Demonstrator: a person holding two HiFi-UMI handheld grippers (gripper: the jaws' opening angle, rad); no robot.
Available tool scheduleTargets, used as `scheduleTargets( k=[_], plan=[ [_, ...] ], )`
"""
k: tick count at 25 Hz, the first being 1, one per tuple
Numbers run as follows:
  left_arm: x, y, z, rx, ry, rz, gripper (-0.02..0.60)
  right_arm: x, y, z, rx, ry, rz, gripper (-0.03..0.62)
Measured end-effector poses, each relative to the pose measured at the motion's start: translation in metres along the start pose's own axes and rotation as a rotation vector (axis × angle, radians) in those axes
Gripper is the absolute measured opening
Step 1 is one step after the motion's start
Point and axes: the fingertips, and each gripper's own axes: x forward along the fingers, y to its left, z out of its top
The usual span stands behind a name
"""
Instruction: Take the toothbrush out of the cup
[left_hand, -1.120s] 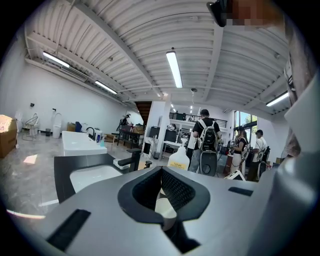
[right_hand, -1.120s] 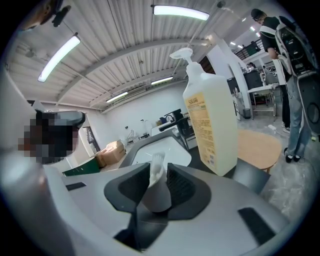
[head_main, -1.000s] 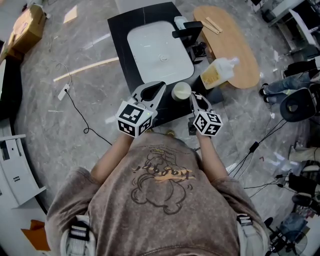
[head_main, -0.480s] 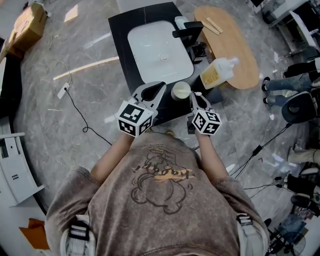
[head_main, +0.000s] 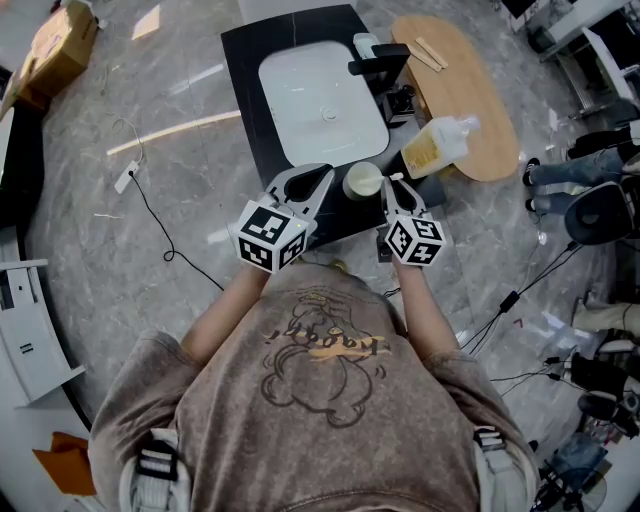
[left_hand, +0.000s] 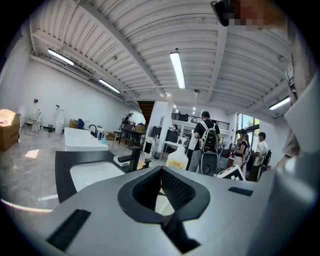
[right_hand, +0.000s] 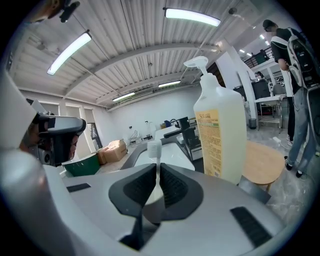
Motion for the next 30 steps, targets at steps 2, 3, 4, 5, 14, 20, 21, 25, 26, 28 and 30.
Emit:
scheduleTargets(
  k=[2, 3, 4, 5, 14, 20, 21, 25, 26, 28, 30],
  plan=[
    [0.0, -0.002, -0.002, -0.002, 0.005, -0.005, 0.021, -0.003, 0.002, 0.006, -0.01, -0.014, 0.003, 0.026],
    [0.0, -0.003, -0.002, -0.003, 0.007, -0.008, 0.021, -0.004, 0.003, 0.01, -0.012, -0.022, 0.003, 0.026],
    [0.0, -0.004, -0.003, -0.003, 0.009, -0.012, 0.021, -0.006, 0.004, 0.014, -0.014, -0.031, 0.004, 0.026],
    [0.001, -0.005, -0.003, -0.003, 0.01, -0.017, 0.021, -0.007, 0.005, 0.018, -0.016, -0.041, 0.005, 0.026],
    [0.007, -0.018, -0.005, 0.004, 0.02, -0.055, 0.021, -0.029, 0.012, 0.054, -0.053, -0.126, 0.009, 0.026],
    [0.01, -0.024, -0.005, 0.003, 0.02, -0.078, 0.021, -0.051, 0.013, 0.074, -0.047, -0.175, -0.009, 0.026],
    [0.011, -0.025, -0.005, 0.003, 0.02, -0.082, 0.021, -0.054, 0.013, 0.077, -0.047, -0.184, -0.011, 0.026],
    [0.014, -0.029, -0.008, -0.002, 0.021, -0.097, 0.021, -0.07, 0.014, 0.086, -0.048, -0.21, -0.023, 0.026],
    [0.014, -0.03, -0.009, -0.003, 0.023, -0.1, 0.021, -0.074, 0.014, 0.087, -0.05, -0.214, -0.027, 0.026],
    [0.014, -0.032, -0.01, -0.001, 0.025, -0.107, 0.021, -0.084, 0.013, 0.089, -0.053, -0.222, -0.034, 0.026],
    [0.014, -0.034, -0.01, 0.002, 0.024, -0.114, 0.021, -0.094, 0.013, 0.09, -0.058, -0.232, -0.046, 0.026]
  ],
)
